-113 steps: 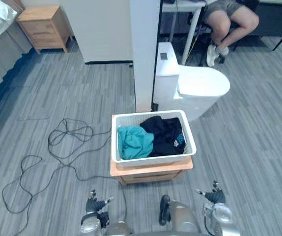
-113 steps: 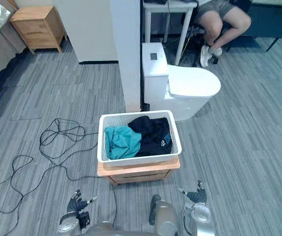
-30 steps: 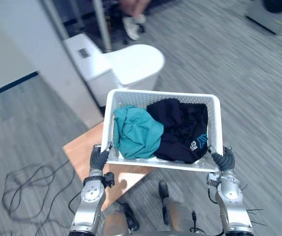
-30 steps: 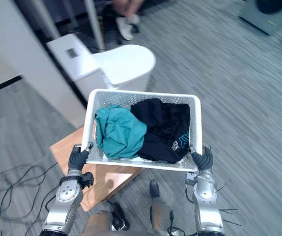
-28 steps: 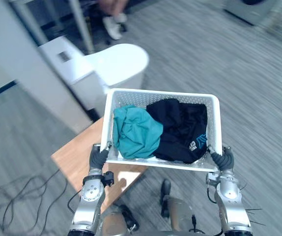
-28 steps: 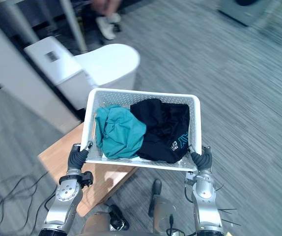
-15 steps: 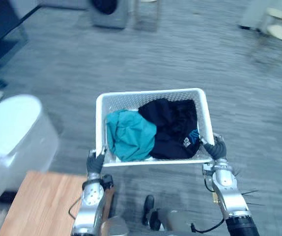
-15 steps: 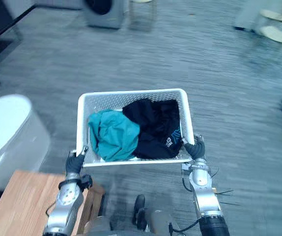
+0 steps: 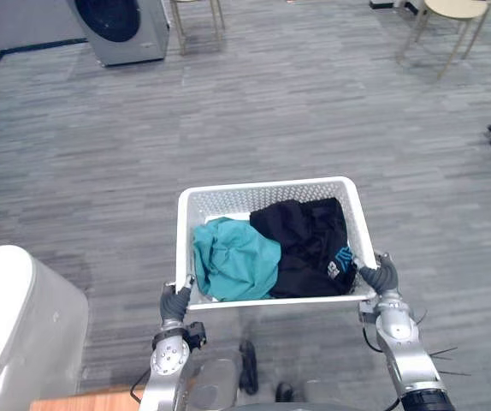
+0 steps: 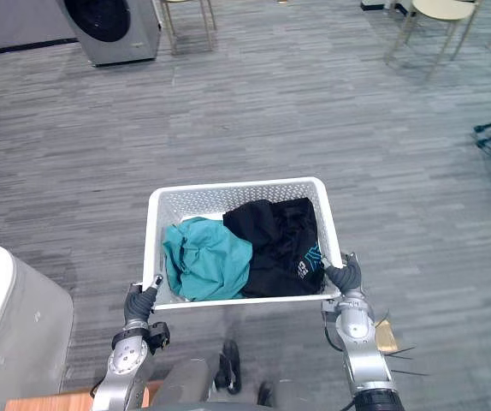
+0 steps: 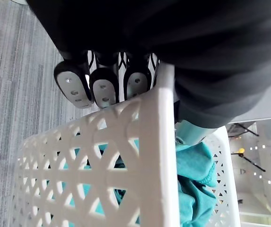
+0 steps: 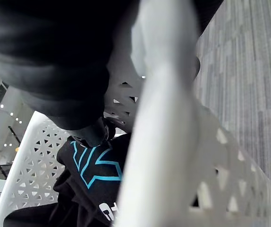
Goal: Pick up the laundry basket with both hands and put the clothes into the washing machine.
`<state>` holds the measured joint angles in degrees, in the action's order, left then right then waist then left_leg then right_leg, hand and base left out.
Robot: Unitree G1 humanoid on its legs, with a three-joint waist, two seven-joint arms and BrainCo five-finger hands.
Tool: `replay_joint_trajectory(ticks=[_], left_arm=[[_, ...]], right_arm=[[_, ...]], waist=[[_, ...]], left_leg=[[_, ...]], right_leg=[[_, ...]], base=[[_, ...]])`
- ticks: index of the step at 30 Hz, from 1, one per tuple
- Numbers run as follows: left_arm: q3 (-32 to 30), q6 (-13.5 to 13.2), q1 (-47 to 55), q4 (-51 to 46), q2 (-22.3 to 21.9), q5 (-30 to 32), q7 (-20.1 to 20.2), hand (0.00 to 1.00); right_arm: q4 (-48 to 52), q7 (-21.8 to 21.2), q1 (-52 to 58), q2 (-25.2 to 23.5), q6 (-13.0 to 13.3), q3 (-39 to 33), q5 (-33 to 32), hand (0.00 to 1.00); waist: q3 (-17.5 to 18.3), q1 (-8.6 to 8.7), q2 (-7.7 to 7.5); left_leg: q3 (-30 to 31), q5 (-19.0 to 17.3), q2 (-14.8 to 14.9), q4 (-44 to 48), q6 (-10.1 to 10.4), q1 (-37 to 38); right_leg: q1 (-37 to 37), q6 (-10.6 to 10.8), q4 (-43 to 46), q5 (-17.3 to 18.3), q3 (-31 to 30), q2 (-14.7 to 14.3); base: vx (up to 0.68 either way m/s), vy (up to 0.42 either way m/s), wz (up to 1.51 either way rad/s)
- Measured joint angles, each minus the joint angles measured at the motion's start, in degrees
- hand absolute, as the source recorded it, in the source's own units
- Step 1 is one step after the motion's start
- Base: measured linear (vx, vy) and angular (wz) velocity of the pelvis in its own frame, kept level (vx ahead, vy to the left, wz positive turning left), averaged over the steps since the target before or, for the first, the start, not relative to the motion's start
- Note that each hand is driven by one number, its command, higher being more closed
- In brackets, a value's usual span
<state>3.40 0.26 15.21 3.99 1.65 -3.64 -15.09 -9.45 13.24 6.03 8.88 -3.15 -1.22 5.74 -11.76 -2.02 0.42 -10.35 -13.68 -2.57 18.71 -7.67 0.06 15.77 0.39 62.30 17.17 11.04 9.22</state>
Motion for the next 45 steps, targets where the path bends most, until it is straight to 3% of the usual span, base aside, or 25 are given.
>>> replay_joint_trajectory(ticks=[4,5,7,8,9,10,11,12,15,17,19,22,25,26,28,30,32,33,35,37,40,42,43,44,45], left_arm=[[0.4,0.0,-0.6,-0.6,1.5,0.0,0.0,1.00],[0.6,0.0,-0.7,-0.5,1.7,0.0,0.0,1.00],[1.4,-0.1,-0.8,-0.4,2.7,0.1,0.1,1.00],[1.9,-0.1,-0.7,-0.4,3.1,0.4,0.1,1.00],[2.7,0.0,-1.2,1.0,2.4,1.0,0.1,1.00],[2.9,0.1,-1.6,1.4,1.2,1.3,0.2,1.00],[2.9,0.1,-1.9,1.4,0.7,1.8,0.2,1.00],[3.0,0.1,-2.3,1.5,-0.1,2.2,0.2,1.00],[1.9,0.0,0.2,1.0,-1.2,2.1,0.8,1.00],[1.9,-0.3,2.3,-1.2,-1.5,2.1,1.2,1.00],[1.8,-1.1,3.5,-2.9,-1.5,2.1,1.5,1.00],[1.3,-1.4,3.5,-3.3,-1.6,2.1,2.0,1.00],[0.8,-1.3,3.6,-3.7,-2.1,2.1,2.6,1.00],[0.9,-0.8,3.5,-3.7,-2.1,2.2,2.6,1.00],[1.0,-0.3,3.7,-3.7,-2.1,2.2,2.7,1.00],[1.5,-0.1,3.3,-3.2,-1.9,2.3,2.7,1.00],[2.4,0.3,2.6,-2.1,-0.9,2.3,2.7,1.00],[2.8,1.1,1.6,-0.8,0.2,2.4,2.7,1.00],[2.8,1.9,1.7,-0.6,1.1,3.5,2.3,1.00],[3.3,1.6,0.7,-0.7,2.8,4.3,2.2,1.00],[4.7,1.6,-2.3,-0.3,4.4,4.3,2.3,1.00],[5.2,1.6,-4.4,1.2,4.9,4.3,2.3,1.00],[5.4,1.6,-4.5,1.2,5.4,4.4,2.2,1.00],[6.1,1.6,-4.3,1.3,5.8,4.5,2.2,1.00],[6.1,1.7,-3.5,1.8,4.2,4.6,2.2,1.00]], right_arm=[[0.0,0.0,-0.3,-0.4,0.1,-0.1,-0.1,1.00],[0.1,0.0,-0.4,-0.3,0.1,-0.2,-0.2,1.00],[0.3,-0.1,0.5,-0.8,0.1,-0.7,-0.3,1.00],[0.7,0.0,1.0,-0.7,0.1,-0.9,-0.3,1.00],[0.9,0.0,1.2,0.4,0.1,-1.2,-0.3,1.00],[0.9,0.0,1.4,1.7,-0.1,-1.4,-0.3,1.00],[0.9,0.0,1.4,1.8,-0.1,-1.5,-0.3,1.00],[1.4,0.0,1.5,1.4,-0.1,-2.3,-0.4,1.00],[6.2,0.0,5.4,1.0,-0.2,-1.6,-0.5,1.00],[9.8,0.6,7.2,0.8,-0.2,-1.6,-0.5,1.00],[10.8,0.6,6.6,0.8,-0.2,-1.6,-0.6,1.00],[10.3,0.5,5.1,1.0,-0.2,-1.6,-0.7,1.00],[7.1,0.4,2.3,1.8,-0.1,-1.6,-0.7,1.00],[6.1,0.4,2.1,1.8,-0.1,-1.7,-0.7,1.00],[5.3,0.2,3.4,1.3,-0.1,-1.7,-0.6,1.00],[4.8,0.1,4.1,0.8,-0.1,-2.4,-0.6,1.00],[3.0,-0.3,4.0,0.3,-0.1,-3.6,-0.5,1.00],[1.3,-0.7,4.0,-0.4,-0.1,-3.8,-0.3,1.00],[-0.5,-0.8,4.2,-1.2,-0.2,-3.3,0.5,1.00],[-0.1,-0.6,4.7,-2.2,-0.2,-3.5,0.5,1.00],[2.1,-0.3,4.8,-2.9,-0.2,-5.1,0.5,1.00],[2.4,0.5,4.8,-3.2,-0.1,-5.7,0.5,1.00],[2.5,0.6,5.0,-3.4,-0.1,-5.7,0.5,1.00],[2.6,0.6,5.9,-3.3,-0.1,-5.7,0.5,1.00],[2.5,0.6,6.4,-2.6,-0.4,-5.6,0.5,1.00]], waist=[[-0.4,1.53,1.29],[-0.7,1.70,1.80],[-0.3,3.52,-0.06],[-0.2,3.86,-0.88],[-0.2,4.39,1.02],[0.6,4.33,3.00],[0.6,4.20,3.41],[0.0,4.18,4.99],[-0.8,2.12,6.47],[-0.8,0.96,6.68],[-1.3,-0.33,5.76],[-1.3,-1.72,5.89],[-1.1,-2.49,6.53],[-1.2,-2.89,6.38],[0.3,-3.05,3.38],[1.0,-2.85,1.36],[1.0,-2.15,-0.23],[1.0,-1.50,-0.77],[0.8,-0.23,-0.02],[0.9,2.16,1.21],[0.5,3.51,0.62],[0.7,4.36,-0.84],[0.8,4.71,-1.67],[1.1,5.19,-2.36],[2.3,5.99,-0.14]], left_leg=[[3.4,-2.7,3.8,-6.2,2.4,8.8],[3.8,-2.9,4.8,-7.2,2.8,10.2],[5.8,-3.6,4.8,-10.0,4.3,15.0],[6.3,-4.4,4.5,-10.4,5.7,16.4],[7.8,-6.3,6.3,-10.3,8.2,19.0],[8.8,-6.0,8.5,-7.2,8.7,18.4],[9.1,-5.7,9.5,-3.8,9.3,17.4],[10.1,-2.6,12.9,9.6,13.1,13.1],[8.6,18.7,18.7,37.1,14.5,3.0],[4.9,13.8,20.7,51.0,12.7,-6.5],[-2.6,6.2,19.9,49.3,8.5,-14.9],[-5.1,3.7,15.3,27.7,9.0,-19.2],[-3.6,9.2,10.8,-8.7,16.1,-19.7],[-4.0,12.1,10.5,-8.2,14.4,-20.2],[-5.6,17.6,7.3,-2.6,5.9,-20.5],[-6.8,11.8,5.0,4.3,0.3,-21.3],[-6.7,6.1,1.6,6.8,-1.0,-18.1],[-6.1,3.4,-0.7,6.3,-1.3,-14.0],[-4.7,1.0,-2.1,2.6,-1.6,-5.5],[-0.2,0.7,-2.3,-4.9,-1.7,3.8],[3.0,-0.1,-2.4,-10.0,-0.2,10.1],[5.0,-1.7,-3.3,-14.5,2.6,16.7],[5.6,-2.5,-3.7,-15.2,3.8,18.6],[6.1,-4.9,-3.6,-15.8,5.9,22.8],[7.2,-6.7,-1.1,-13.7,6.9,24.1]], right_leg=[[8.3,1.5,-19.8,-1.6,-1.1,-1.3],[8.6,2.5,-26.6,-3.9,-2.2,-2.4],[7.3,5.5,-54.7,-16.0,-7.1,-2.5],[7.2,5.2,-56.7,-15.9,-8.1,-1.8],[7.7,4.9,-52.4,-24.3,-7.4,-2.3],[9.4,3.4,-46.4,-25.1,-6.2,-3.7],[10.0,1.6,-43.7,-23.2,-5.3,-4.5],[8.0,0.0,-39.9,-18.0,-3.0,-6.6],[-1.3,-2.0,-40.4,-11.8,-3.0,-10.4],[-7.2,-3.3,-42.2,-9.0,-3.2,-11.3],[-15.4,-3.6,-48.6,-8.2,-4.3,-11.2],[-21.9,-3.0,-54.3,-7.7,-5.2,-10.5],[-29.5,0.1,-59.9,-5.2,-5.6,-10.1],[-31.7,1.1,-60.7,-3.9,-5.6,-9.6],[-34.8,3.9,-59.2,-1.9,-4.7,-5.4],[-30.3,6.9,-45.1,-0.4,-5.1,-1.7],[-21.5,13.0,-21.5,-5.7,-8.3,2.5],[-16.1,12.4,-6.7,-9.2,-9.6,4.5],[-10.3,6.2,3.4,-6.4,-7.6,4.9],[-1.7,2.4,0.1,-2.5,-1.7,3.1],[6.5,2.8,-17.0,-2.3,1.5,0.8],[7.9,5.7,-46.0,-12.4,1.0,-1.3],[8.7,5.3,-48.3,-14.0,0.8,-1.1],[9.0,1.1,-49.1,-17.6,0.0,-1.6],[9.9,-2.5,-43.7,-23.1,-0.4,-3.3]], base=[[0.53,-0.077,0.31],[0.68,-0.228,0.24],[0.74,-0.307,0.57],[0.67,-0.286,0.60],[0.54,-0.210,0.40],[0.66,-0.275,0.31],[0.60,-0.319,0.19],[0.70,-0.393,0.12],[0.54,-0.225,-0.15],[0.59,-0.122,-0.17],[0.63,-0.088,-0.11],[0.64,0.036,-0.16],[0.57,0.151,-0.09],[0.63,0.230,-0.18],[0.70,0.263,0.11],[0.90,0.308,0.28],[0.74,0.259,0.30],[0.74,0.227,0.34],[0.71,0.186,0.36],[0.66,0.115,0.69],[0.62,0.011,0.64],[0.83,-0.088,0.61],[0.87,-0.140,0.71],[0.77,-0.146,0.62],[0.81,-0.162,0.46]])
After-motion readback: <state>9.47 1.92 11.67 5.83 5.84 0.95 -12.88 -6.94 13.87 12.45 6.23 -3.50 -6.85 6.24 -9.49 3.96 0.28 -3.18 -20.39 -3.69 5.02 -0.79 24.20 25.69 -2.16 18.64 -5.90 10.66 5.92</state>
